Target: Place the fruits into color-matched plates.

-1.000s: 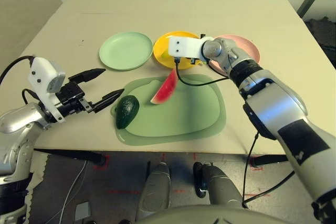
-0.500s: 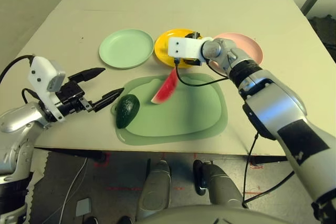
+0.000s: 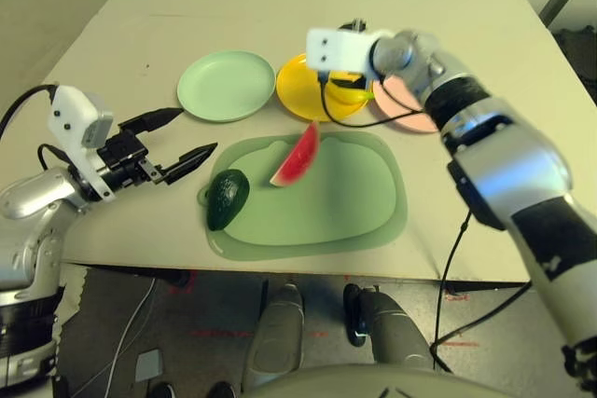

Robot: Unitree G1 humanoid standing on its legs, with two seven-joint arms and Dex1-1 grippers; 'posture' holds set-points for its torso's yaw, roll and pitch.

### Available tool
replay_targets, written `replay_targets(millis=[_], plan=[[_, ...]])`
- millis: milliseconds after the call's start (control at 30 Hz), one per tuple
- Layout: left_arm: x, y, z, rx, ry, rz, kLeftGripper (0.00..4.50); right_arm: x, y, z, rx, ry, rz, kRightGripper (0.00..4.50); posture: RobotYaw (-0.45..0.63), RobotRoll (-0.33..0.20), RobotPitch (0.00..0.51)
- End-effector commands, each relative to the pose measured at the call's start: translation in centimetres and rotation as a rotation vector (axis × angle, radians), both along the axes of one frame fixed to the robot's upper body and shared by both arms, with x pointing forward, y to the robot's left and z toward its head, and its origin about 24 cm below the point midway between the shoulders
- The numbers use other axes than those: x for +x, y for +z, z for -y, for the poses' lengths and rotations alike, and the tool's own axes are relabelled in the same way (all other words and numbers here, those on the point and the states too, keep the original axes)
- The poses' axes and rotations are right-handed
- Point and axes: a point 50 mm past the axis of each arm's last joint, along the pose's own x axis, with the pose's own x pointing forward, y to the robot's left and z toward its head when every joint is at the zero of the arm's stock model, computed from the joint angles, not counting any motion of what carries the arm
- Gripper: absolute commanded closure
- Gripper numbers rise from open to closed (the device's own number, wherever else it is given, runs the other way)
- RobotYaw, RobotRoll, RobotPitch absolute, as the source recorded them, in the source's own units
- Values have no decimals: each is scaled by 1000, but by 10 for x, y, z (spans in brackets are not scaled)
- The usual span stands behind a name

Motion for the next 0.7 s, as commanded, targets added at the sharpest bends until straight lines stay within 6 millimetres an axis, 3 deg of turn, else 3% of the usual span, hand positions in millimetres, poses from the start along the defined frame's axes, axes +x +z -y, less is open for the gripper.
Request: replay_targets(millis=[33,133,267,500,700], plan=[[1,-3,-2,23,-33,-27,0,-12,15,4,-26,158,-93,45,133,0,190],[-1,-4,-4,23,-96,-56,0,-25,11,10,-149,326,-148,45,124,0,190],[-8,-3,-9,5,-206,-109,0,-47,1,4,-283,512,-134,45,101,0,190],[-17,-1,-16,30,-304,-153,0,-87,-12,-33,-405,754,-134,45,93,0,188],[-32,-5,-17,49,-252,-148,0,-93,-15,-64,-424,805,-116,45,133,0,192]])
